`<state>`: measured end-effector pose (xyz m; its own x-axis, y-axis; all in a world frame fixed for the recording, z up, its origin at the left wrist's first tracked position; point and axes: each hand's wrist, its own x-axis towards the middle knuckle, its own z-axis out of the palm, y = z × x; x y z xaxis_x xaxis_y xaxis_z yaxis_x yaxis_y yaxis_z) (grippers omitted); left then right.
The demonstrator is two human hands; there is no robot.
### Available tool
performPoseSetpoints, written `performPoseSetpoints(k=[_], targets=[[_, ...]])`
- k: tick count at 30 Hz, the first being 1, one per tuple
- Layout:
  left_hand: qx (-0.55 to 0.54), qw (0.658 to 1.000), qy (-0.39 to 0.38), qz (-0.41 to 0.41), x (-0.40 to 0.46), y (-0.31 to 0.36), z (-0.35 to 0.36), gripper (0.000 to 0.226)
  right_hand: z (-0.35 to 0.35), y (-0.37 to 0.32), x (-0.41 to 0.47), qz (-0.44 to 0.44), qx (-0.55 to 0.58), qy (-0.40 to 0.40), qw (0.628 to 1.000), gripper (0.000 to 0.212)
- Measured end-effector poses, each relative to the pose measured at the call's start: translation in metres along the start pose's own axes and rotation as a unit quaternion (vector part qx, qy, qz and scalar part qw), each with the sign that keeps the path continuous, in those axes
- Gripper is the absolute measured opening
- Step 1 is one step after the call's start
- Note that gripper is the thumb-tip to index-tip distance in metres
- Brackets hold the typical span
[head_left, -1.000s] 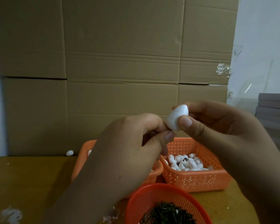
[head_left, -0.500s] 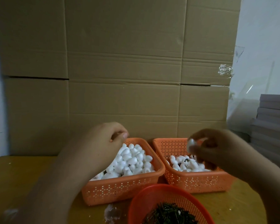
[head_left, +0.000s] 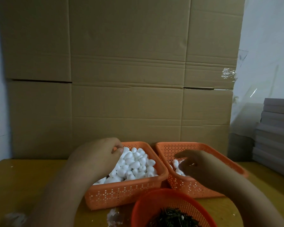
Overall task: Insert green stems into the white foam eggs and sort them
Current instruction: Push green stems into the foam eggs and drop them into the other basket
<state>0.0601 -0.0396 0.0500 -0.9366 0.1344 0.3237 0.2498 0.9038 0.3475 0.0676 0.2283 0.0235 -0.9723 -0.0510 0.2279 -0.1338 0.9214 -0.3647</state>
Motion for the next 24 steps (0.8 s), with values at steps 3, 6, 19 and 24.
performPoseSetpoints(k=[3, 6, 19, 24], targets=[[-0.028, 0.999, 0.035, -0.001, -0.001, 0.000, -0.007, 0.017, 0.008, -0.010, -0.001, -0.038, 0.023, -0.041, 0.998, 0.019], [-0.061, 0.995, 0.076, 0.008, -0.005, 0.001, -0.014, 0.017, 0.016, -0.020, 0.000, -0.043, 0.019, -0.023, 0.999, 0.018], [-0.181, 0.977, 0.103, 0.049, -0.017, 0.008, -0.031, 0.015, 0.067, -0.074, 0.076, 0.026, -0.231, -0.131, 0.964, 0.025], [-0.184, 0.976, 0.097, 0.066, -0.020, 0.010, -0.032, 0.014, 0.066, -0.077, 0.085, 0.009, -0.286, -0.185, 0.940, 0.040]])
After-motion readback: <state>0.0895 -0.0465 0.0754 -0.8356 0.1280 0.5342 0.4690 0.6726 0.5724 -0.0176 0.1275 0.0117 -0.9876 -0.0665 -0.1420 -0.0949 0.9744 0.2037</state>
